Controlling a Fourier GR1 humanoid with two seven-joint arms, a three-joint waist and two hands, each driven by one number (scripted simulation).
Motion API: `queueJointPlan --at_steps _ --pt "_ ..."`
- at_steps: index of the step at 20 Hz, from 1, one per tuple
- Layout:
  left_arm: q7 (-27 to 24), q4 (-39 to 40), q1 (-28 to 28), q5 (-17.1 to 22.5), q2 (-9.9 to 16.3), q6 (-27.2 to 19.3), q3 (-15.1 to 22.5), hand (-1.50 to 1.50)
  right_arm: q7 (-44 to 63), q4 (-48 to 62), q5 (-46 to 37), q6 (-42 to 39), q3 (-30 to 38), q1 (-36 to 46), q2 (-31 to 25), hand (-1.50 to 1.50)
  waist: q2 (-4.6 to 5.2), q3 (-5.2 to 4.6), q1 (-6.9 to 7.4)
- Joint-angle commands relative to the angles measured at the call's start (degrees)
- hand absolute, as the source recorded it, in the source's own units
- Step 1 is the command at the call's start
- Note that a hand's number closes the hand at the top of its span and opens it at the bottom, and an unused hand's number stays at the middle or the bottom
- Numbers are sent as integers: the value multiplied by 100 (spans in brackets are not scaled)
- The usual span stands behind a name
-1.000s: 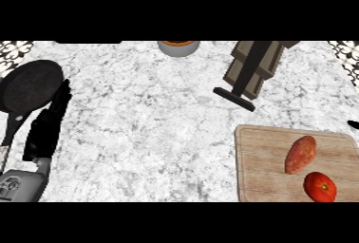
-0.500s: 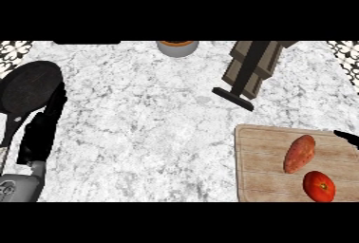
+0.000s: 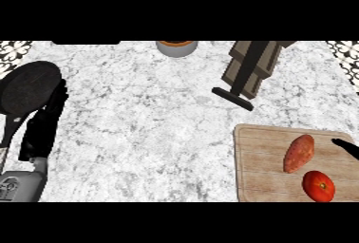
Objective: Pick the tomato from the cutting board and place it in the tiered basket
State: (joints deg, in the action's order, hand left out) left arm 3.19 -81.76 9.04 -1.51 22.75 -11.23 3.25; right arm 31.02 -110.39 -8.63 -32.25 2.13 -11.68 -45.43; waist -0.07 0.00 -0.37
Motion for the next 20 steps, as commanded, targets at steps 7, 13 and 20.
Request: queueJointPlan --at_steps 7,13,20 --pt "-56 -168 -246 -316 -213 236 -244 0 4 315 -928 -298 -36 199 914 -150 5 0 43" --pt "-81 161 81 -516 -526 316 -349 0 -137 181 -1203 -709 302 -7 1137 -150 4 -1 8" --pt "94 -293 -96 -753 -788 261 -338 0 -327 441 -1818 -662 89 62 1640 -150 3 0 21"
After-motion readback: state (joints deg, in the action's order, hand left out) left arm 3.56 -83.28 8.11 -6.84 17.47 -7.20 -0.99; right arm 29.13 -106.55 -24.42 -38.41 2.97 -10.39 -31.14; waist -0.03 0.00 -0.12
